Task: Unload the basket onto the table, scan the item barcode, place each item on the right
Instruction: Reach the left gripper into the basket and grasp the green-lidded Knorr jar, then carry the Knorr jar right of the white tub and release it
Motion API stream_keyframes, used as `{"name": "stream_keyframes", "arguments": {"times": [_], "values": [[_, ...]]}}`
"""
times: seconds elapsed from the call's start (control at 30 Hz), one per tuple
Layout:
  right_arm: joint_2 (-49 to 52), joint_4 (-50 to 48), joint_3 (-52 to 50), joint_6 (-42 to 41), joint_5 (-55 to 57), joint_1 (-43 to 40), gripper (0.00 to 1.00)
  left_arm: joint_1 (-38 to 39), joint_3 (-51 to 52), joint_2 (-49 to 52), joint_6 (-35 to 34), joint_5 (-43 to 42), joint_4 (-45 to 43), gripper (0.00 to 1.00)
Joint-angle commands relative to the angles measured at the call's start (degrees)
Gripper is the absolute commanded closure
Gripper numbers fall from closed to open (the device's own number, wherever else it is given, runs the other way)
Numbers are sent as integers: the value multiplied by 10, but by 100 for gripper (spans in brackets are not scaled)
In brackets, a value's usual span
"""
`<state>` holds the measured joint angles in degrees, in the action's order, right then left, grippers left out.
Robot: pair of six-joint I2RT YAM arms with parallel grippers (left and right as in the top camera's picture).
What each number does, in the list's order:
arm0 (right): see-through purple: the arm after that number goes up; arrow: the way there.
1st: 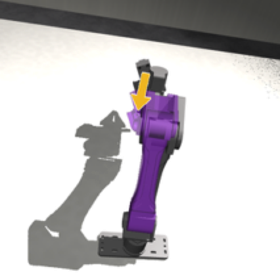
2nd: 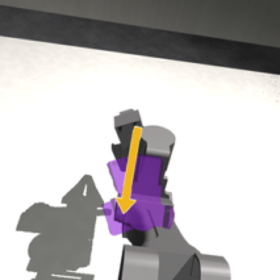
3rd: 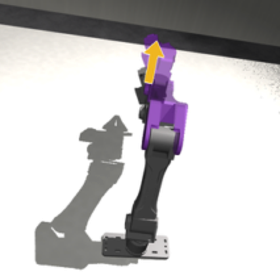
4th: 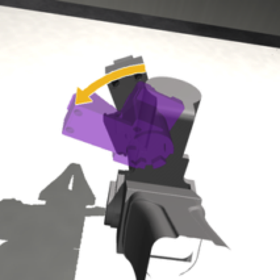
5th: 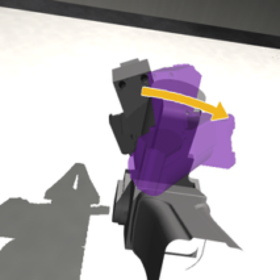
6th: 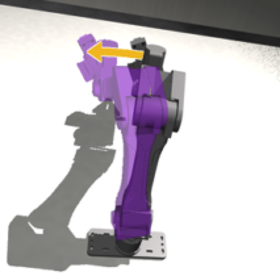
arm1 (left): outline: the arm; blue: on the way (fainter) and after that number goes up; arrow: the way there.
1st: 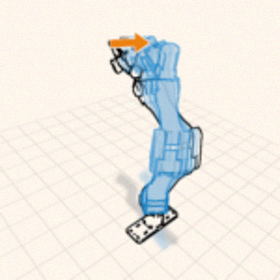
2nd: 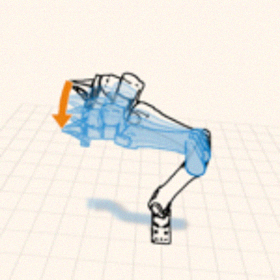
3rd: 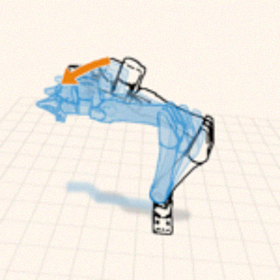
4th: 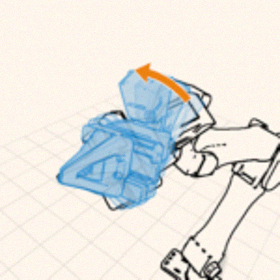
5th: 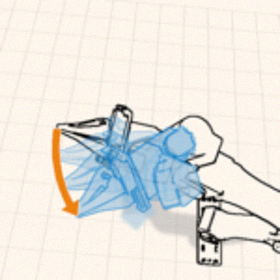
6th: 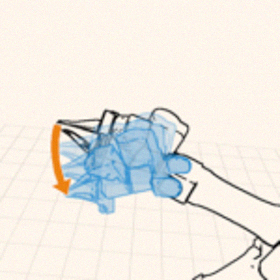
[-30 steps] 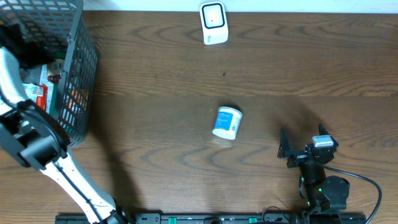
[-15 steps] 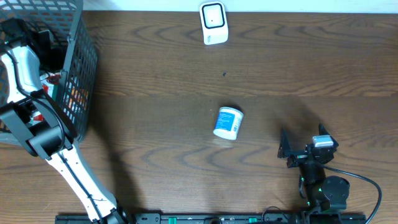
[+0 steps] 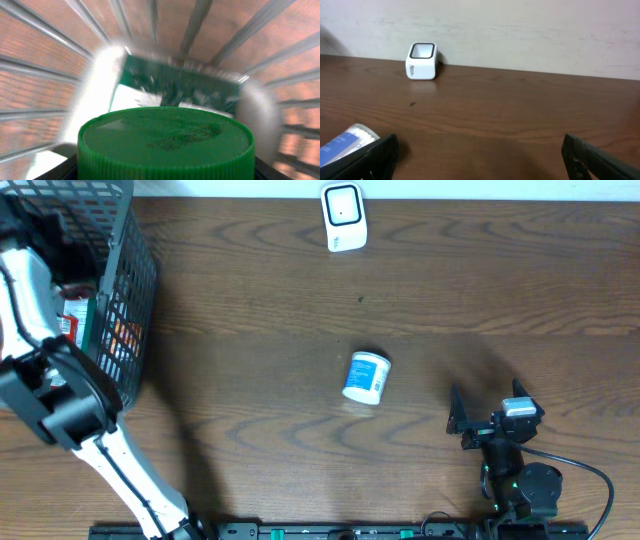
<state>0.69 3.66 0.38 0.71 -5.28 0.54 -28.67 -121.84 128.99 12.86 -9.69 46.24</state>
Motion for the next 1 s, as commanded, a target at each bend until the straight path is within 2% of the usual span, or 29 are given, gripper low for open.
{"name": "stream_keyframes", "arguments": {"times": [0.0, 0.23, 0.43, 0.63, 0.87, 0.97], "values": [[-2, 2, -1, 7, 3, -5, 1, -3, -11, -106, -47, 3, -6, 30], [-2, 2, -1, 7, 3, -5, 1, -2, -11, -245, -139, -17, 8, 30], [-2, 2, -1, 7, 3, -5, 1, 31, -11, -350, -186, -167, 95, 30], [-2, 2, -1, 6, 3, -5, 1, 168, -9, -372, -189, -188, 216, 30], [-2, 2, -1, 7, 4, -5, 1, 353, 19, -335, -190, -173, 230, 30], [-2, -23, -1, 15, 62, -5, 1, 425, 22, -304, -194, -162, 229, 30]]}}
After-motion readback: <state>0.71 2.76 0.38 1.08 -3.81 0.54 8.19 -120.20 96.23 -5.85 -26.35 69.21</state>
